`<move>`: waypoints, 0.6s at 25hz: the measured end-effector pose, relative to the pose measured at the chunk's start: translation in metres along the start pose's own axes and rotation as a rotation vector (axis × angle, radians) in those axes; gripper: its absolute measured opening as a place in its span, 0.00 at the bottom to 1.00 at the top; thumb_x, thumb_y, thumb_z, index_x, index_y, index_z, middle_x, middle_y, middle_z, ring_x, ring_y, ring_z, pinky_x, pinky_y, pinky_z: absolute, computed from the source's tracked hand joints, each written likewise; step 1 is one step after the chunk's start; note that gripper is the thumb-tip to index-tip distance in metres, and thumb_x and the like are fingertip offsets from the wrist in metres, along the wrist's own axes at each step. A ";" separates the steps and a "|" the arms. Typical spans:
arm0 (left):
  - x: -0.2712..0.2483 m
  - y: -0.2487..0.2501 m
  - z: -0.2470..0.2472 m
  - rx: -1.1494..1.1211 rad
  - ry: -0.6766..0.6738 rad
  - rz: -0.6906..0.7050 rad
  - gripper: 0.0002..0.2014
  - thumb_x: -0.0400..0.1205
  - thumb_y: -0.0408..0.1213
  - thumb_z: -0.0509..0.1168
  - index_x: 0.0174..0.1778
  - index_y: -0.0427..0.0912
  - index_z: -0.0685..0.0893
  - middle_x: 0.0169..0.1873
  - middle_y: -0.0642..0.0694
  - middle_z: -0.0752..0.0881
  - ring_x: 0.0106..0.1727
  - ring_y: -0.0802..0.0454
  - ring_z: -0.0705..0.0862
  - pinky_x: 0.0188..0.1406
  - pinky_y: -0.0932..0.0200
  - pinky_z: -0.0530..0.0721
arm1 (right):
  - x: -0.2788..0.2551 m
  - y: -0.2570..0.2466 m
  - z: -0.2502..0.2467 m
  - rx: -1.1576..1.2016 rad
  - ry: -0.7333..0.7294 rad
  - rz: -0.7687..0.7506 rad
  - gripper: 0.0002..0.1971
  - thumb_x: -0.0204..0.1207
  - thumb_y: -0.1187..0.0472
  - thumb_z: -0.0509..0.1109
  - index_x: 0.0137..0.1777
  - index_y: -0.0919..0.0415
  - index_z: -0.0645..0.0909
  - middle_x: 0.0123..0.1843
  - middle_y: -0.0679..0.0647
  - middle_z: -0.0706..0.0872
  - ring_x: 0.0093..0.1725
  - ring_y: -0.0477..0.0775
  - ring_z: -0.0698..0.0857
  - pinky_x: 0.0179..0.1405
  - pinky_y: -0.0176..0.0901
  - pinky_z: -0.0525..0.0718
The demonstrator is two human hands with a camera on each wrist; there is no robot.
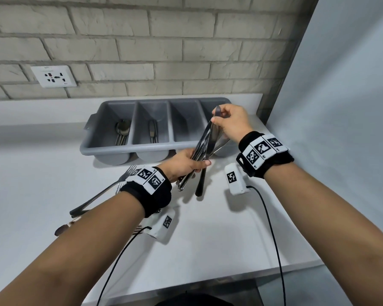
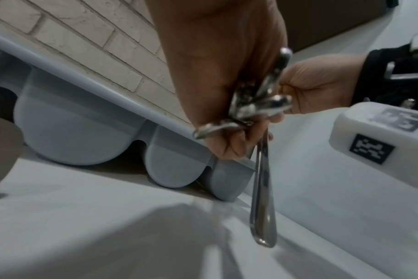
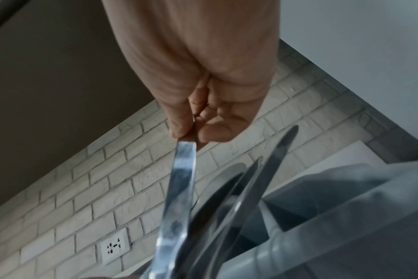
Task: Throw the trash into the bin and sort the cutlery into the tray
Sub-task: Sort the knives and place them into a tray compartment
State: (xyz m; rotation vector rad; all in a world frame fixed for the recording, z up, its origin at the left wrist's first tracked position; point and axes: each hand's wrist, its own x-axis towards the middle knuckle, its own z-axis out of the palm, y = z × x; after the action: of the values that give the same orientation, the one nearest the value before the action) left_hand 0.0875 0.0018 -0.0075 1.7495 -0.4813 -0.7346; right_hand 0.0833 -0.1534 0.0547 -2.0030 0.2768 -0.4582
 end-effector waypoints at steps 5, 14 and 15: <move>0.003 0.005 0.004 -0.154 0.132 -0.027 0.10 0.81 0.32 0.64 0.35 0.44 0.75 0.28 0.49 0.76 0.27 0.57 0.71 0.27 0.63 0.72 | -0.015 0.005 -0.002 -0.195 0.197 -0.100 0.22 0.72 0.56 0.73 0.66 0.59 0.76 0.54 0.48 0.76 0.52 0.47 0.77 0.58 0.40 0.77; 0.017 0.044 -0.003 -0.604 0.260 0.065 0.09 0.84 0.28 0.57 0.38 0.40 0.74 0.29 0.47 0.80 0.27 0.57 0.81 0.27 0.63 0.84 | -0.063 0.021 0.042 0.449 -0.462 0.503 0.26 0.82 0.39 0.46 0.54 0.58 0.77 0.38 0.55 0.82 0.33 0.55 0.83 0.27 0.42 0.86; 0.019 0.046 -0.002 -0.618 0.276 0.080 0.10 0.85 0.27 0.56 0.37 0.40 0.73 0.31 0.46 0.78 0.30 0.56 0.79 0.32 0.62 0.82 | -0.062 0.017 0.043 0.432 -0.427 0.472 0.22 0.83 0.41 0.48 0.48 0.58 0.76 0.34 0.54 0.78 0.30 0.52 0.79 0.21 0.37 0.84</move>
State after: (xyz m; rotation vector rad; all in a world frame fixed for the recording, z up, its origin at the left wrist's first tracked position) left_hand 0.1050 -0.0226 0.0322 1.2136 -0.1111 -0.5020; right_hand 0.0465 -0.1026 0.0094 -1.4990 0.3362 0.1989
